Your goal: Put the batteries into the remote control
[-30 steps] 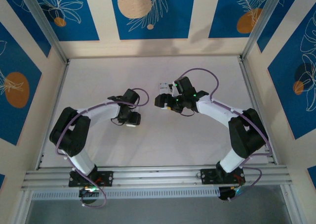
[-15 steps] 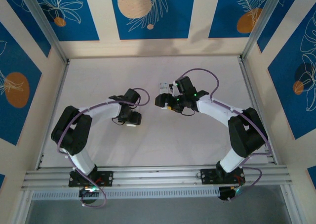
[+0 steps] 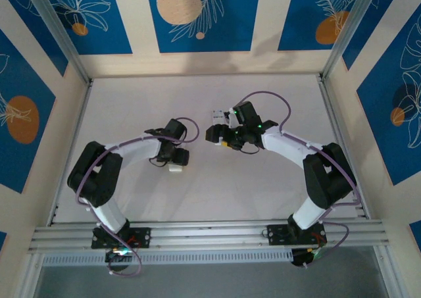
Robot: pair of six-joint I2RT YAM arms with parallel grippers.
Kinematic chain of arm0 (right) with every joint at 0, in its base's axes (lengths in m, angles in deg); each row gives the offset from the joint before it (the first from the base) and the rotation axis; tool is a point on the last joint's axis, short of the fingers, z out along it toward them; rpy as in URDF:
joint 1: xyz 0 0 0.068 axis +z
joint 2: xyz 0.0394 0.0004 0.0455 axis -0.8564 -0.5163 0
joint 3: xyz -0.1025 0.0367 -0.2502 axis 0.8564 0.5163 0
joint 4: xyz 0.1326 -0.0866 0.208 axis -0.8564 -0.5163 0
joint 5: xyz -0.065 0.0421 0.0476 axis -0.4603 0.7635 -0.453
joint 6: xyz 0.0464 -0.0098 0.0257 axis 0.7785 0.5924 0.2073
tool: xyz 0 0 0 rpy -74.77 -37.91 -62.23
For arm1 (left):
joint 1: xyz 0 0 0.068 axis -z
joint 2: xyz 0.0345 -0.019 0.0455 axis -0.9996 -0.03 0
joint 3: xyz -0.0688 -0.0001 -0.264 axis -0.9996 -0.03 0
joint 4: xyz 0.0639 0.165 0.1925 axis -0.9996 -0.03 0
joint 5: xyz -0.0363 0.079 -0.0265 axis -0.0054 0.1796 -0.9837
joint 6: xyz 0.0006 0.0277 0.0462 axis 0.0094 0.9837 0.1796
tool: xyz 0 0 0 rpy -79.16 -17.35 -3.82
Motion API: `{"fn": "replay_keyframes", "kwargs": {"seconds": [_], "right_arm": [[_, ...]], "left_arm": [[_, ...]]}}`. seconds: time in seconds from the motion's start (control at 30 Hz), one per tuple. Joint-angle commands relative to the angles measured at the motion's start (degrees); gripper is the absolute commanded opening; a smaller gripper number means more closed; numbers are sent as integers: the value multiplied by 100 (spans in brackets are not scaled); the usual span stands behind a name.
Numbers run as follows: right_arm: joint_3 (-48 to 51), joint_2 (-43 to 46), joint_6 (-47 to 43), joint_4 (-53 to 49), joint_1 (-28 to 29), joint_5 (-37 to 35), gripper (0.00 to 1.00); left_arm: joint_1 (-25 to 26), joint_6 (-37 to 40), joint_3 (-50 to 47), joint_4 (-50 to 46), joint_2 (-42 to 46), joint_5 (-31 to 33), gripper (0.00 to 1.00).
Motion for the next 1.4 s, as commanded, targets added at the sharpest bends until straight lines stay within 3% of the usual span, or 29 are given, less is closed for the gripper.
{"fn": "replay_keyframes", "kwargs": {"seconds": [0.0,0.23,0.53,0.77,1.07,1.37], "right_arm": [[17,-65,2,25,-27,170,86],[-27,-150,27,57,-12,210,86],[-27,-154,37,40,8,180,86],[-62,-187,3,-10,-1,167,86],[-132,-232,13,-33,-1,200,86],[-141,-279,54,-11,-1,233,86]], "left_arm": [[35,-180,-195,-53,526,-47,73],[186,-678,-693,217,949,-75,78],[414,-732,-644,280,529,138,80],[539,-741,-560,185,241,207,66],[561,-628,-399,-121,264,495,59],[461,-376,-197,-433,825,302,54]]}}
